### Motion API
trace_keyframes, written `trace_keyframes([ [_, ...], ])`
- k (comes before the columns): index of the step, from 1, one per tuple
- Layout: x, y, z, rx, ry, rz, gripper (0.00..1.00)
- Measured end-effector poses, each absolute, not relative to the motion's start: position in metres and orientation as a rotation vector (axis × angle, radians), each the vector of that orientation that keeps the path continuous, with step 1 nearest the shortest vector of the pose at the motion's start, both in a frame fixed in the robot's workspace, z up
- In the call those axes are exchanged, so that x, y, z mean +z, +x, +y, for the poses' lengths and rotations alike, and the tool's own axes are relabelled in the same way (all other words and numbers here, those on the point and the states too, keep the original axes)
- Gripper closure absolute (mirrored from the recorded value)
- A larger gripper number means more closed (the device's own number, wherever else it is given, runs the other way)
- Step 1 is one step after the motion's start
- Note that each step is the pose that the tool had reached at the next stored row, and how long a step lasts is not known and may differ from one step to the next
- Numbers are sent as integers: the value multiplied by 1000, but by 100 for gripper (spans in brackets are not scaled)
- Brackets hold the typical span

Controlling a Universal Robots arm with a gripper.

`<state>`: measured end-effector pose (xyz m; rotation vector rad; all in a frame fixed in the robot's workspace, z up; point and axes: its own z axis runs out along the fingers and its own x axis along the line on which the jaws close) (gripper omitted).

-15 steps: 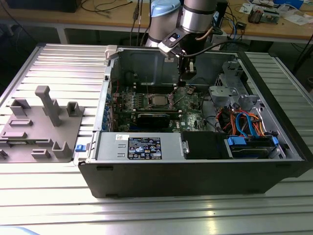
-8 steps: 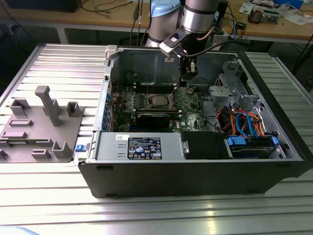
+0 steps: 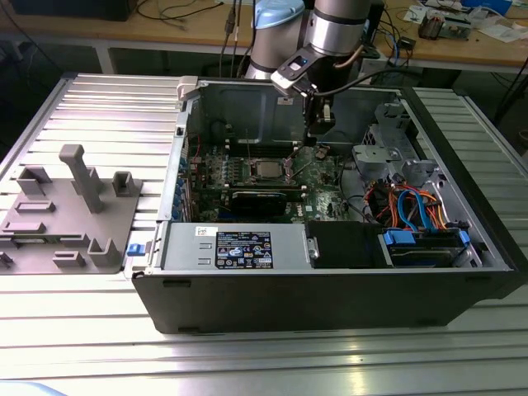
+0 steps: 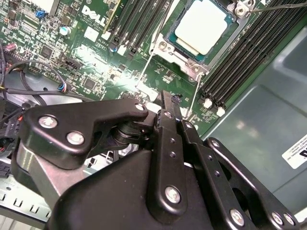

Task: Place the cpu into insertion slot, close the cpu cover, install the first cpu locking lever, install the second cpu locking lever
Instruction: 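Close the cpu cover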

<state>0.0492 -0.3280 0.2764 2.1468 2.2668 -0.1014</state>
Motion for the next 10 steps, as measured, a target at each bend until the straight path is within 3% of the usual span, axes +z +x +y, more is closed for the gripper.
trace_keyframes([
  [10,276,56,-328,-102,2147,2267,89],
])
